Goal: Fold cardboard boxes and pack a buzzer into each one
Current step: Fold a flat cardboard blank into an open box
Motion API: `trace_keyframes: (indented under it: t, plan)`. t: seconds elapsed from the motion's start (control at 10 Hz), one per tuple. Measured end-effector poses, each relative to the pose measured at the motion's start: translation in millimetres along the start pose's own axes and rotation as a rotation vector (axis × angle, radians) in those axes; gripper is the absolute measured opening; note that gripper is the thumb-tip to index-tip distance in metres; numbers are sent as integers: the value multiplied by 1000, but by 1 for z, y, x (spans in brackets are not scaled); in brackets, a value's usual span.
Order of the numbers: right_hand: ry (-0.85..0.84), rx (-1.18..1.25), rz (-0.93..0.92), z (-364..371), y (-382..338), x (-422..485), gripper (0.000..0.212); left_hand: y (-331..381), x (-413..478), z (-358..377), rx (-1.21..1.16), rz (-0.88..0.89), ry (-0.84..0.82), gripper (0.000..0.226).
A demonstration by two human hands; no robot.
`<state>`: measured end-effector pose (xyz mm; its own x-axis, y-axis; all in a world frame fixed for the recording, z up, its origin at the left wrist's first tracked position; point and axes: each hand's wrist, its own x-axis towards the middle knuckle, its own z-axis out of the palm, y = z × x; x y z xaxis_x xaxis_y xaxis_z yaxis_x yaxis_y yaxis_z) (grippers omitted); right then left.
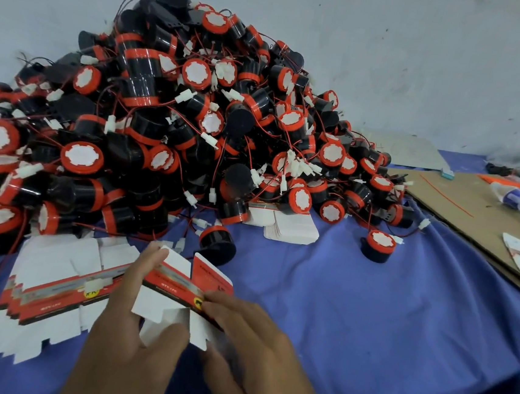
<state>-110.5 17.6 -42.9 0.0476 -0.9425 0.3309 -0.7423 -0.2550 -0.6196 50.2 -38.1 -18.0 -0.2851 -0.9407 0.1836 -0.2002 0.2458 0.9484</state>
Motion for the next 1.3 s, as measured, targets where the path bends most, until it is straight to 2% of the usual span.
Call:
trace_keyframes:
  t: [0.1,0.2,0.3,0.4,0.6,0.8,0.9,1.0,1.2,1.3]
  plan:
    - [24,-3,-17,5,6,0,57,1,-1,2,11,-52,44,74]
    - [-14,31,0,3,3,0,61,-1,-3,2,44,-149,43,40]
    - [-52,2,26,0,1,2,62,-9,-5,3,78,-78,91,38]
    - [-87,-14,28,-5,-1,2,63,-14,-4,4,51,-18,104,52]
    - [51,-152,87,-13,-6,0,75,-11,-2,4,-136,-30,-14,71]
    - [-27,-241,73,-15,9,2,50,-10,2,8,-288,-49,-126,74]
    - [-2,-169,83,-15,16,2,45,-9,1,8,-261,-52,-149,87]
    - [64,-132,90,-14,20,2,46,-10,2,3,-191,-122,-239,114]
    - [259,-13,63,-8,26,2,38,-7,7,-7,-146,-272,-359,126]
    - [263,68,36,-5,26,4,34,-2,6,-11,-65,-298,-362,126]
